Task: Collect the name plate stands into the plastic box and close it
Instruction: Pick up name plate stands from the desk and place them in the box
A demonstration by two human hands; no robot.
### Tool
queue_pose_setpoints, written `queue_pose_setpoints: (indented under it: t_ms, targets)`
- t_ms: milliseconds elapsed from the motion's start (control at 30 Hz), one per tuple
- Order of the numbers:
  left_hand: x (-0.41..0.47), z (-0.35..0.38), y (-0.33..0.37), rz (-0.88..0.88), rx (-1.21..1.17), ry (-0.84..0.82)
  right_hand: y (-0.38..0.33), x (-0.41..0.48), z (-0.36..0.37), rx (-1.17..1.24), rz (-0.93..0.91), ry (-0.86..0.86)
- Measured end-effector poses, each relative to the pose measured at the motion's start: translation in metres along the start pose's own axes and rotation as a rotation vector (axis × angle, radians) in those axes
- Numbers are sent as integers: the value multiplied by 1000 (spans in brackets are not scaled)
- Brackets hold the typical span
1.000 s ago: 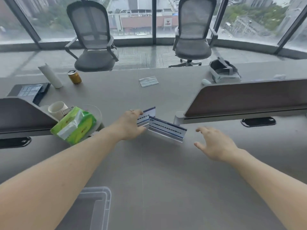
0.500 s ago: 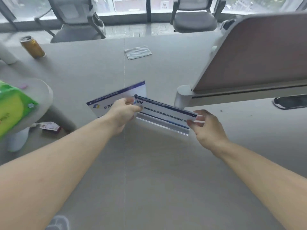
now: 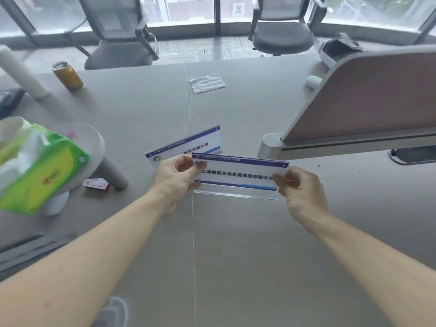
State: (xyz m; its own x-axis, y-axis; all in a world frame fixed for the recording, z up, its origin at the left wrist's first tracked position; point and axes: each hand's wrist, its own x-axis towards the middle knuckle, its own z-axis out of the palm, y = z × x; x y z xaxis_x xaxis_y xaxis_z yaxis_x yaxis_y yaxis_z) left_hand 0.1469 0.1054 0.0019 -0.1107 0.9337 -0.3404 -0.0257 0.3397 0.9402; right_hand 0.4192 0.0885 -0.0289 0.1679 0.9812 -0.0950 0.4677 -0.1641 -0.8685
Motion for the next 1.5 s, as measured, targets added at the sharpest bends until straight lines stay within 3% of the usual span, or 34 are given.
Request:
queue_pose_setpoints:
  t_ms: [333, 633, 733, 833, 900, 933, 1000, 1100, 1500]
  targets:
    - [-93, -56, 155, 105, -14, 27, -176, -49, -52, 124, -112, -65]
    - [-221, -121, 262, 252, 77, 66, -300, -154, -85, 201, -166, -101]
    - [-251, -145, 285, 331, 396, 80, -328, -181, -90, 146, -218, -58]
    - [-278, -155, 303, 692, 914, 251, -344, -205, -92, 87, -268, -27]
    - [-299, -147, 317, 929, 1079, 158, -350, -219, -90, 74, -286, -46]
    - [-309, -140, 322, 957, 1147, 74, -352, -225, -88, 67, -298, -63]
    - [-324, -124, 327, 837, 1331, -51, -353, -236, -81, 52, -320, -96]
    - [-338, -121, 328, 645, 1531, -110, -355, -247, -68, 75, -355, -147]
    - [-419, -224, 303, 412, 1530, 49, -380, -302, 13, 55, -470, -397]
